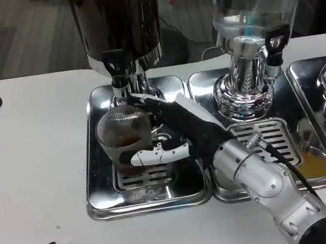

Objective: Grasp the cup under the faucet to collect the drink, then remove the cup.

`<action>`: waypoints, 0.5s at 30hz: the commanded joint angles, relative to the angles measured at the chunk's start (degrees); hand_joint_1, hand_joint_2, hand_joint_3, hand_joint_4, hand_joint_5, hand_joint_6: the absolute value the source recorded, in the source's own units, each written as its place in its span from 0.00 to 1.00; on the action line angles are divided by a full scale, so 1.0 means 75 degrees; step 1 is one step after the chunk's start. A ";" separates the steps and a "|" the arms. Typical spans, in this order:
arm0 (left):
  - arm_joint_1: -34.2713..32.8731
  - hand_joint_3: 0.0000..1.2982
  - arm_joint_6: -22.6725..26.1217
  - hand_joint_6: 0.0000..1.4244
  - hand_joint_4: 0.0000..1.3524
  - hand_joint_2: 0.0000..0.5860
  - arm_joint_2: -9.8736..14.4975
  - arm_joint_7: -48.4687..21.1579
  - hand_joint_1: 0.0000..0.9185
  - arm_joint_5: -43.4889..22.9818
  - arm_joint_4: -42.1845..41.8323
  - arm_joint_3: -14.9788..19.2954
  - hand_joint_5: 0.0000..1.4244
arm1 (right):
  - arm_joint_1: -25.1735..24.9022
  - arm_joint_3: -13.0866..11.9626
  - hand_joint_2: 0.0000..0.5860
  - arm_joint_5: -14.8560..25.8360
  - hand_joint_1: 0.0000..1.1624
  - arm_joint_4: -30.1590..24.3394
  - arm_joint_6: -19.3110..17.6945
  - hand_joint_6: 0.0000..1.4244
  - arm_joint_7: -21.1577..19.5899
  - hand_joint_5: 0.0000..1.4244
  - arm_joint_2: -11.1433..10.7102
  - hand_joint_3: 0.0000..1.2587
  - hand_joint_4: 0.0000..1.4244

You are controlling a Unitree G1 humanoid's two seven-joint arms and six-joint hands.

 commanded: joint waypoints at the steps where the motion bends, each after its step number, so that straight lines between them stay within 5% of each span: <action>1: 0.0106 0.14 0.0023 0.24 0.05 0.08 0.0094 -0.0099 0.00 -0.0073 0.0057 0.0088 0.06 | -0.0030 0.0037 0.16 -0.0066 0.67 0.0088 -0.0129 0.15 -0.0193 0.21 0.0075 0.13 0.17; 15: 0.0222 0.14 -0.0031 0.24 0.06 0.08 0.0099 -0.0052 0.00 -0.0155 0.0174 0.0127 0.06 | 0.0048 0.0143 0.18 -0.0328 0.68 0.0030 0.0053 0.22 -0.0841 0.29 0.0248 0.23 0.28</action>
